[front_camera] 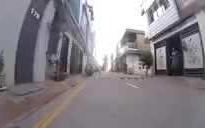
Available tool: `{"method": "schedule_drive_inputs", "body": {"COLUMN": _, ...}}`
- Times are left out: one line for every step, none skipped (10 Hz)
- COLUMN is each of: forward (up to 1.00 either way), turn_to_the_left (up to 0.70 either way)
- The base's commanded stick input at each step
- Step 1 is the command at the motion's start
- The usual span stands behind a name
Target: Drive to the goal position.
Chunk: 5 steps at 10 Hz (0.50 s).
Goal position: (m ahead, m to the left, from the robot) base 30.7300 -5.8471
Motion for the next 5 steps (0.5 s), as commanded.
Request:
{"method": "schedule_drive_inputs", "body": {"forward": 0.85, "turn_to_the_left": 0.0}}
{"method": "schedule_drive_inputs", "body": {"forward": 0.85, "turn_to_the_left": 0.0}}
{"method": "schedule_drive_inputs", "body": {"forward": 0.85, "turn_to_the_left": 0.0}}
{"method": "schedule_drive_inputs", "body": {"forward": 0.85, "turn_to_the_left": 0.0}}
{"method": "schedule_drive_inputs", "body": {"forward": 0.85, "turn_to_the_left": -0.13}}
